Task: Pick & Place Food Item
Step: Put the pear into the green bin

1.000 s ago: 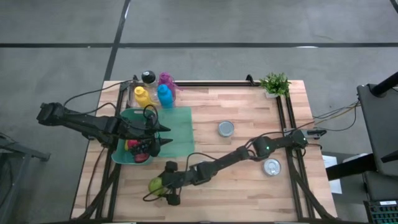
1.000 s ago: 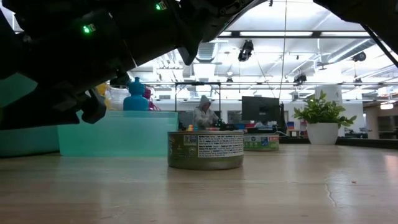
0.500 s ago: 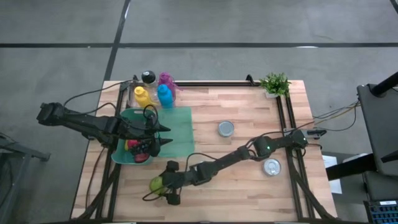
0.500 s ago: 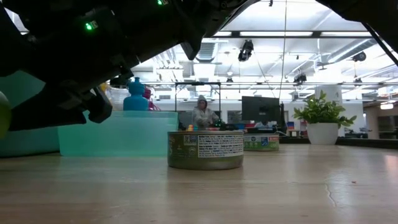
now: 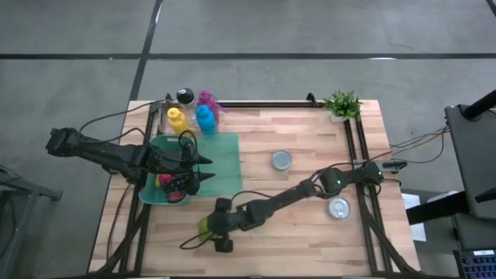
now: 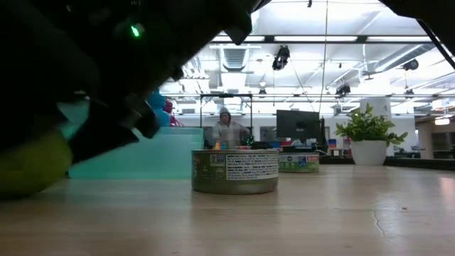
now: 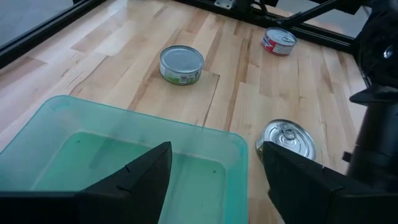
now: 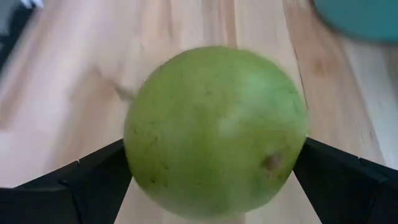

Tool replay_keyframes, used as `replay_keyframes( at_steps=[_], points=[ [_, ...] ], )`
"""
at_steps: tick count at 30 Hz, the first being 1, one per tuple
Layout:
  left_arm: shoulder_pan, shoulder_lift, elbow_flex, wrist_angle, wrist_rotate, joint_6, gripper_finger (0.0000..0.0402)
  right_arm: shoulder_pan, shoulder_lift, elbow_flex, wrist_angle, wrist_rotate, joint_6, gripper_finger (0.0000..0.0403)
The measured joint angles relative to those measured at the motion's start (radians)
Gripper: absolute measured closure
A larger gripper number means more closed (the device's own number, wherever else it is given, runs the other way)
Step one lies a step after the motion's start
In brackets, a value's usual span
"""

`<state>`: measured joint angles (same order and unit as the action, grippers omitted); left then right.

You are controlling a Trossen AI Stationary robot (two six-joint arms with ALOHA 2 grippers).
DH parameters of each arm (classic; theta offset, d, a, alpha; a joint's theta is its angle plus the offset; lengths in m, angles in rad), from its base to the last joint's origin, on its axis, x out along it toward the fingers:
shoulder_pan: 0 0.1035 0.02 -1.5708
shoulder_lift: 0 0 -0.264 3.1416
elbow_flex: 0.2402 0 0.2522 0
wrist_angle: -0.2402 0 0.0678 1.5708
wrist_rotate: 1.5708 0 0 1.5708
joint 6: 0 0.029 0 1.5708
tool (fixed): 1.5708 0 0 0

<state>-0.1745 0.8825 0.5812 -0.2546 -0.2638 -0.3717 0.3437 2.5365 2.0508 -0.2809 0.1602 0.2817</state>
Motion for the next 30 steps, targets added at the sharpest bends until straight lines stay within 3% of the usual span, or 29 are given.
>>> replay_keyframes(
  at_steps=[16,24,30],
  points=[
    [0.0,0.0,0.0,-0.008,0.0,0.0,0.0147,0.011,-0.043,-0.001,-0.049,0.027,-0.02,0.0003],
    [0.0,0.0,0.0,-0.016,0.0,0.0,0.0147,0.027,-0.094,0.0,-0.179,0.056,-0.022,0.0003],
    [0.0,0.0,0.0,-0.023,0.0,0.0,0.0147,0.061,-0.136,0.0,-0.187,0.197,-0.015,0.0003]
  ],
)
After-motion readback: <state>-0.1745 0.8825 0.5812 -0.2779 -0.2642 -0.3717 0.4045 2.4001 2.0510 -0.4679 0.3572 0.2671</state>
